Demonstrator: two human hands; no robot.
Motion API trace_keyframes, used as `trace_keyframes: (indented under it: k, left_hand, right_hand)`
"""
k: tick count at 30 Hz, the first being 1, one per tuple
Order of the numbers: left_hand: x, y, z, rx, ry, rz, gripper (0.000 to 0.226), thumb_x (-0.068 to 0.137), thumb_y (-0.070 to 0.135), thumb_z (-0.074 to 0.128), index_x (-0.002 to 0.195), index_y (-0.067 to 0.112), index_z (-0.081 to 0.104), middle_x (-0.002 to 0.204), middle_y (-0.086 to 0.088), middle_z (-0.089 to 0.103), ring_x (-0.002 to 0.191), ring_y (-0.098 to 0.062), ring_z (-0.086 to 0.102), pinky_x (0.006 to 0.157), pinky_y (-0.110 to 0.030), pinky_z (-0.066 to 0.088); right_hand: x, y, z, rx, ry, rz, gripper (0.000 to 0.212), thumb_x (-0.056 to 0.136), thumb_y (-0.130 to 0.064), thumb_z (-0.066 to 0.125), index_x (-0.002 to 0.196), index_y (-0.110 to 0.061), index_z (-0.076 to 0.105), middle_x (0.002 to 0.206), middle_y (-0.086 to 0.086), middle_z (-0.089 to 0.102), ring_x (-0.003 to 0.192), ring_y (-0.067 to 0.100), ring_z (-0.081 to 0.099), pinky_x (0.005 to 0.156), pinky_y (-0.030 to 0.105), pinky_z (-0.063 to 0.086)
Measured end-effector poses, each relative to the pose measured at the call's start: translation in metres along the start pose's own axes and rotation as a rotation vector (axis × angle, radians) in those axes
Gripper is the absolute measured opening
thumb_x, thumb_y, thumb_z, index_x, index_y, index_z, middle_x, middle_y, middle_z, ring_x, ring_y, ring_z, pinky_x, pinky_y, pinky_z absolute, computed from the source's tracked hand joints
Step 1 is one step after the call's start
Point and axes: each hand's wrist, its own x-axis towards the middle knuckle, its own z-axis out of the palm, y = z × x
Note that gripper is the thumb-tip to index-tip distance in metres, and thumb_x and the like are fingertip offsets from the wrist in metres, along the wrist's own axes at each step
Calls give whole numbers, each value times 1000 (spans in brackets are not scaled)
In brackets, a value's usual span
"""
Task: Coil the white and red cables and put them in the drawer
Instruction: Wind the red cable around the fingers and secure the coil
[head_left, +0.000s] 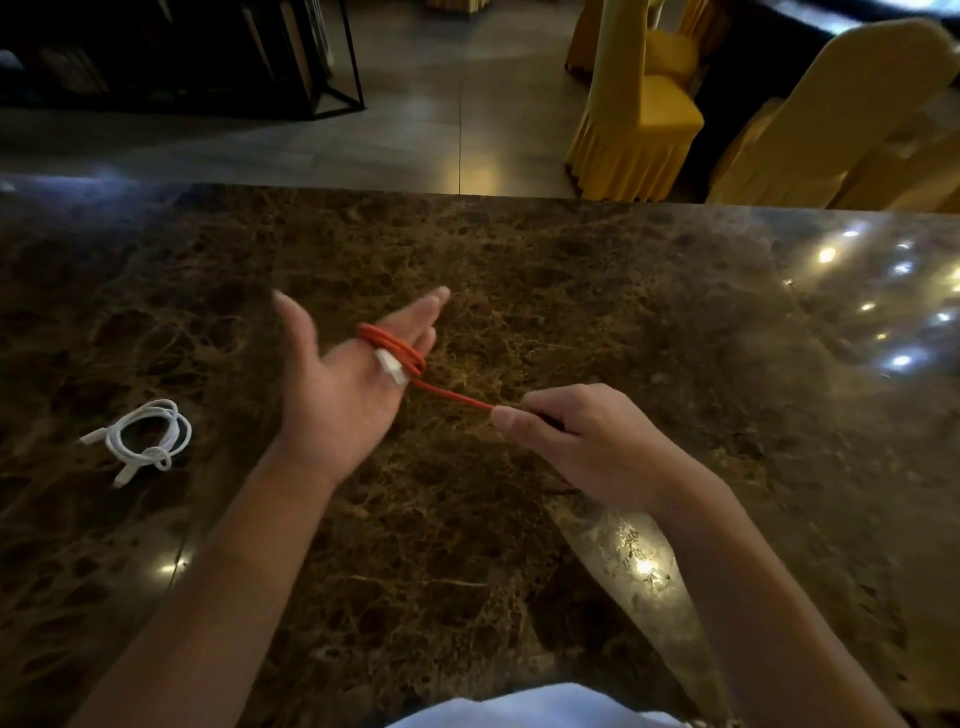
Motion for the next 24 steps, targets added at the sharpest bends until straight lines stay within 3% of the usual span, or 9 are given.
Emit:
trace_keyframes:
  k: [2,6,10,15,18,20,22,24]
  left_hand:
    - [-1,19,-2,-259,48,-10,114,91,87,23,150,-8,45,159,-23,45,151,-34,41,131,-42,16]
    - [-7,41,10,-446,-168,-15,117,89,85,34,154,-12,28,169,-28,22,159,-39,20,132,-42,8]
    - [-10,37,31,-345,-205,-51,123,83,87,29,152,-15,27,168,-29,23,159,-37,20,131,-44,6]
    - [-5,45,42,-443,-277,-66,126,82,90,25,152,-15,22,169,-30,17,160,-40,15,131,-44,4]
    - [-4,52,50,-485,-347,-53,129,81,92,21,152,-15,21,169,-31,13,160,-42,11,131,-44,5]
    - [-3,49,53,-484,-370,-30,129,80,93,19,152,-15,23,169,-31,15,160,-41,11,131,-43,4]
    - [1,41,50,-395,-320,6,126,81,90,15,150,-15,30,169,-27,21,160,-36,17,132,-43,4]
    - [5,29,40,-107,-181,65,121,81,89,14,147,-8,45,166,-20,34,158,-26,26,131,-43,8]
  right_hand:
    - [4,13,7,85,81,33,50,104,-55,50,69,-21,63,51,-13,49,47,4,45,51,27,37]
    - [18,39,29,136,160,110,59,104,-57,47,76,-8,65,47,-14,44,45,5,41,51,29,33]
    - [27,55,55,163,82,190,58,105,-58,44,71,-14,61,52,-10,45,48,5,42,55,31,37]
    - [26,65,55,251,127,150,58,105,-58,43,90,-11,72,67,-4,60,64,11,57,65,37,46]
    - [22,70,50,324,193,94,62,106,-53,44,80,1,58,59,-10,43,53,5,39,57,32,33]
    - [19,68,49,328,178,112,68,102,-59,43,86,5,62,56,-13,40,53,4,37,58,31,32]
    - [13,65,47,308,111,158,73,97,-65,41,95,2,69,55,-14,43,54,3,41,60,31,36]
    - [3,60,43,233,37,199,59,100,-63,43,86,-11,67,61,-12,48,60,9,47,63,36,41]
